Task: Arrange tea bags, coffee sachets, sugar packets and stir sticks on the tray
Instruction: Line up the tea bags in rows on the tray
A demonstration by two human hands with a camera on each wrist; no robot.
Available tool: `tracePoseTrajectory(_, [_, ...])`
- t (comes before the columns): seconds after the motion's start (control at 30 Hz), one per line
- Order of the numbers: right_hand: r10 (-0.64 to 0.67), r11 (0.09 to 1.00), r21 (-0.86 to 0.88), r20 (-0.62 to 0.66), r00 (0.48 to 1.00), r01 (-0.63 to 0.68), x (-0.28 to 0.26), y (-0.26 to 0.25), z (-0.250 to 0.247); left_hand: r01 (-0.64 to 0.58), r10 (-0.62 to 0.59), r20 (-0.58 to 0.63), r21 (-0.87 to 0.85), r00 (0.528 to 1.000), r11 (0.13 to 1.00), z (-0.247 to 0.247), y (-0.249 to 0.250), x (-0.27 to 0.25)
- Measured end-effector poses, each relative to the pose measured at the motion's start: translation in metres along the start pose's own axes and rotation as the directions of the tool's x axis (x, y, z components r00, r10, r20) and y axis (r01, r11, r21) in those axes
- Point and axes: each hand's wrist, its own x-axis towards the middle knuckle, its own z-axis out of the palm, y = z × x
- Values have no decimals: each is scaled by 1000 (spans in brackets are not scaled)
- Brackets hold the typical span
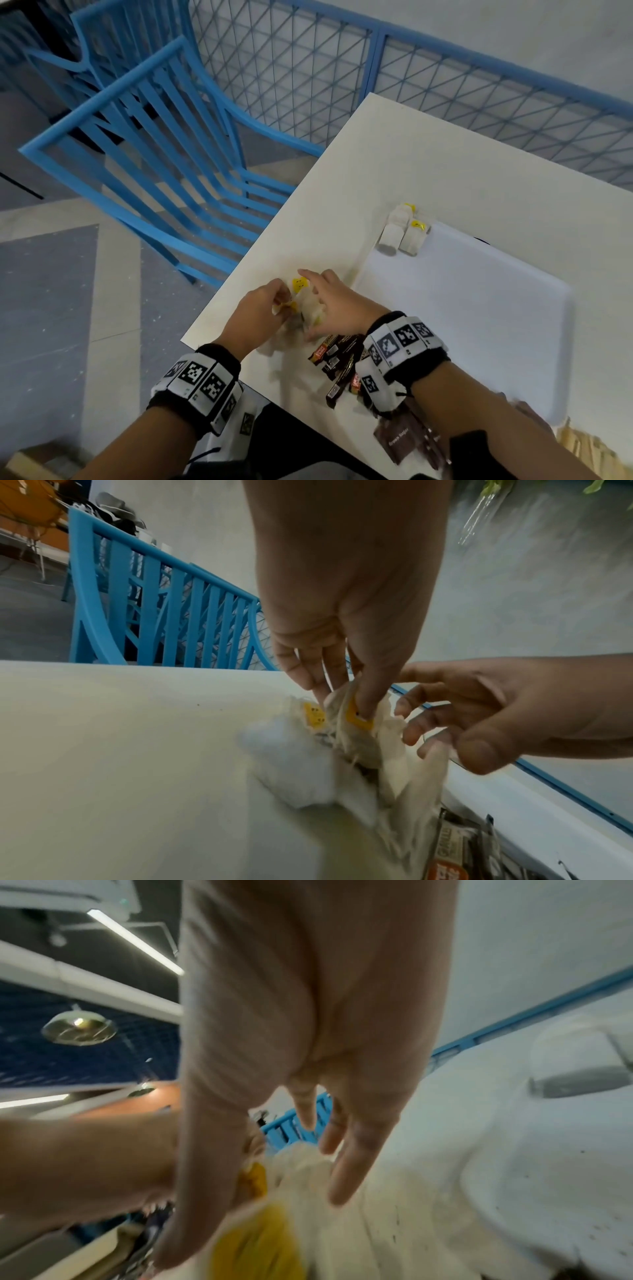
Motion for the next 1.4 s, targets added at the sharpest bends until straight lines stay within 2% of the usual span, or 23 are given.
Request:
tracePoseTrajectory(0.13, [27, 1000, -5, 113, 993, -27, 0, 7, -8, 8, -10, -28, -72, 1000, 997, 2, -1, -1])
tracePoseTrajectory(0.3, [-51, 958, -283, 5, 999, 51, 6, 6, 2, 19, -25, -50, -122, 998, 992, 5, -4, 0])
tracePoseTrajectory(0.47, [-130, 926, -369, -115, 985, 79, 7, 12, 11, 4, -15, -80, -134, 997, 991, 3, -2, -1])
tracePoseTrajectory(0.57, [-145, 962, -257, -201, 969, 91, 3, 16, 13, -2, -17, -120, -159, 993, 987, -2, -1, -5])
tracePoseTrajectory(0.7, [-75, 996, -69, -321, 944, 56, -8, 22, -1, 2, -45, -206, -201, 978, 979, -9, -2, -10])
tracePoseTrajectory(0.8, [-80, 993, 55, -377, 923, 108, -20, 23, -13, -7, -47, -245, -218, 968, 976, -12, 0, -10])
tracePoseTrajectory(0.87, [-89, 970, 176, -373, 924, 165, -30, 19, -20, -34, -26, -255, -228, 967, 973, -13, 4, -9])
tracePoseTrajectory(0.93, [-122, 930, 295, -311, 942, 218, -39, 11, -25, -60, -9, -247, -270, 969, 961, -13, 9, -6])
tracePoseTrajectory(1.03, [-150, 897, 377, -228, 962, 229, -40, 5, -21, -117, 58, -185, -325, 981, 938, -10, 18, -2])
tracePoseTrajectory(1.17, [-116, 869, 440, -263, 958, 226, -30, 7, -10, -130, 91, -112, -424, 990, 896, -8, 30, 2])
tracePoseTrajectory(1.3, [-60, 835, 497, -343, 938, 235, -30, 13, -5, -40, -13, -95, -533, 995, 845, -7, 35, 6])
tracePoseTrajectory(1.4, [-3, 824, 522, -382, 924, 219, -33, 23, -4, 104, -177, -139, -421, 974, 901, -5, 22, 11])
